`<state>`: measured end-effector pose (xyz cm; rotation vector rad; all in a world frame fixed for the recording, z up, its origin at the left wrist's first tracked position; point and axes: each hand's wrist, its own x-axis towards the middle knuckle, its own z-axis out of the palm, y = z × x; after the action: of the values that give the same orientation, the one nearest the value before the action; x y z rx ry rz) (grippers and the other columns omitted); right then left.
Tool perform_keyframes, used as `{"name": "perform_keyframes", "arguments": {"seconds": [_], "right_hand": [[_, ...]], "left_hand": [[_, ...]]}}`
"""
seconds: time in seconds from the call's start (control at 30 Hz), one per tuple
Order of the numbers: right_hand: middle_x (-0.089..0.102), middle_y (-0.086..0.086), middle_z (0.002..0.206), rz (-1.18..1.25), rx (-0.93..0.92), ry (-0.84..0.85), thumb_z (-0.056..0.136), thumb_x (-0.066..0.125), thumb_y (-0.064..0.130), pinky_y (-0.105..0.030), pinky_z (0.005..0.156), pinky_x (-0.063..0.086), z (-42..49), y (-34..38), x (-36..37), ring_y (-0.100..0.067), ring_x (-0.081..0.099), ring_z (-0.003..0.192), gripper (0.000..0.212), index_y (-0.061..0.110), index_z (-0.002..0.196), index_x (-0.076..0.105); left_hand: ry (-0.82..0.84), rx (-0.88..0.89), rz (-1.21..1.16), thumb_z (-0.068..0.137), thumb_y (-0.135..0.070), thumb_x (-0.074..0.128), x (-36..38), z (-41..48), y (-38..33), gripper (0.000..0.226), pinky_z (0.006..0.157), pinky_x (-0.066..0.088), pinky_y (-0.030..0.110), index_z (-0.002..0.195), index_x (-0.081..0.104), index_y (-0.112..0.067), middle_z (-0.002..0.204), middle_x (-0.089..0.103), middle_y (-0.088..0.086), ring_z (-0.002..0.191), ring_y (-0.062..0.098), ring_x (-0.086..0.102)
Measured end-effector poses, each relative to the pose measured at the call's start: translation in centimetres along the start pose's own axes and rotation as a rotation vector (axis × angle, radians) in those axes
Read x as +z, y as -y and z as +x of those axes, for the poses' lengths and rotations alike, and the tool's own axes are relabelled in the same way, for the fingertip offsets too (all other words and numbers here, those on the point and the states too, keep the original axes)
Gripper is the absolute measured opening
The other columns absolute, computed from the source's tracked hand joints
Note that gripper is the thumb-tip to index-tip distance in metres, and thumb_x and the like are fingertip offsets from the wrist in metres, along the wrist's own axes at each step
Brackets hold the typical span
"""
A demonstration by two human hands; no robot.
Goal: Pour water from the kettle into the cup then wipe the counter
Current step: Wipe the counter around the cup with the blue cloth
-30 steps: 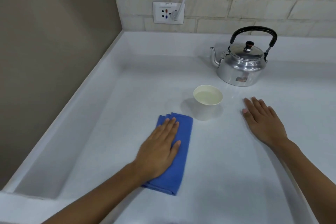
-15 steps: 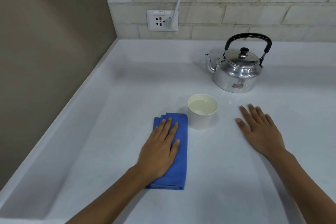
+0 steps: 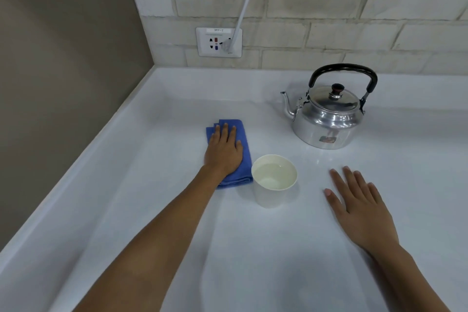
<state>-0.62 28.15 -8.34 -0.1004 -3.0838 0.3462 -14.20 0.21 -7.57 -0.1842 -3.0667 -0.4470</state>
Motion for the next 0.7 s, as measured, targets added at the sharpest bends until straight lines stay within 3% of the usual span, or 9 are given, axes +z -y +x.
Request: {"name": "perform_keyframes", "arguments": {"seconds": [0.13, 0.33, 0.6, 0.7], "right_hand": [[-0.004, 0.01, 0.156, 0.005, -0.007, 0.005, 0.083, 0.004, 0.061, -0.033, 0.118, 0.0, 0.0, 0.0, -0.1, -0.009, -0.006, 0.144, 0.058, 0.046, 0.136, -0.013], [-0.012, 0.016, 0.15, 0.025, -0.018, -0.001, 0.083, 0.004, 0.061, -0.03, 0.118, -0.003, -0.3, -0.1, -0.2, 0.0, -0.013, 0.138, 0.057, 0.048, 0.136, -0.013], [-0.013, 0.016, 0.149, 0.02, -0.006, -0.008, 0.084, 0.005, 0.06, -0.031, 0.118, -0.003, -0.3, 0.3, -0.2, -0.003, -0.012, 0.14, 0.057, 0.047, 0.137, -0.012], [-0.013, 0.016, 0.149, 0.013, -0.003, -0.01, 0.084, 0.005, 0.06, -0.03, 0.117, -0.003, -0.3, 0.4, -0.3, -0.002, -0.012, 0.139, 0.058, 0.046, 0.137, -0.013]], "left_hand": [[0.018, 0.12, 0.067, 0.099, -0.028, 0.018, 0.7, 0.1, -0.9, 0.052, 0.117, 0.002, 0.041, 0.145, 0.005, -0.008, 0.156, 0.004, 0.015, 0.143, 0.032, -0.003], [0.101, 0.358, -0.055, 0.099, -0.036, 0.023, -0.3, -1.8, 2.1, 0.05, 0.113, -0.004, 0.024, 0.145, 0.009, -0.024, 0.157, 0.003, -0.003, 0.143, 0.013, -0.007], [0.017, 0.077, 0.051, 0.099, -0.028, 0.02, 1.0, 2.0, -2.2, 0.052, 0.117, 0.002, 0.041, 0.145, 0.008, -0.009, 0.156, 0.006, 0.015, 0.143, 0.033, -0.001], [0.03, 0.065, 0.057, 0.099, -0.029, 0.018, 1.2, 2.6, -3.9, 0.052, 0.117, 0.002, 0.043, 0.146, 0.005, -0.01, 0.156, 0.004, 0.015, 0.142, 0.034, -0.003]]}}
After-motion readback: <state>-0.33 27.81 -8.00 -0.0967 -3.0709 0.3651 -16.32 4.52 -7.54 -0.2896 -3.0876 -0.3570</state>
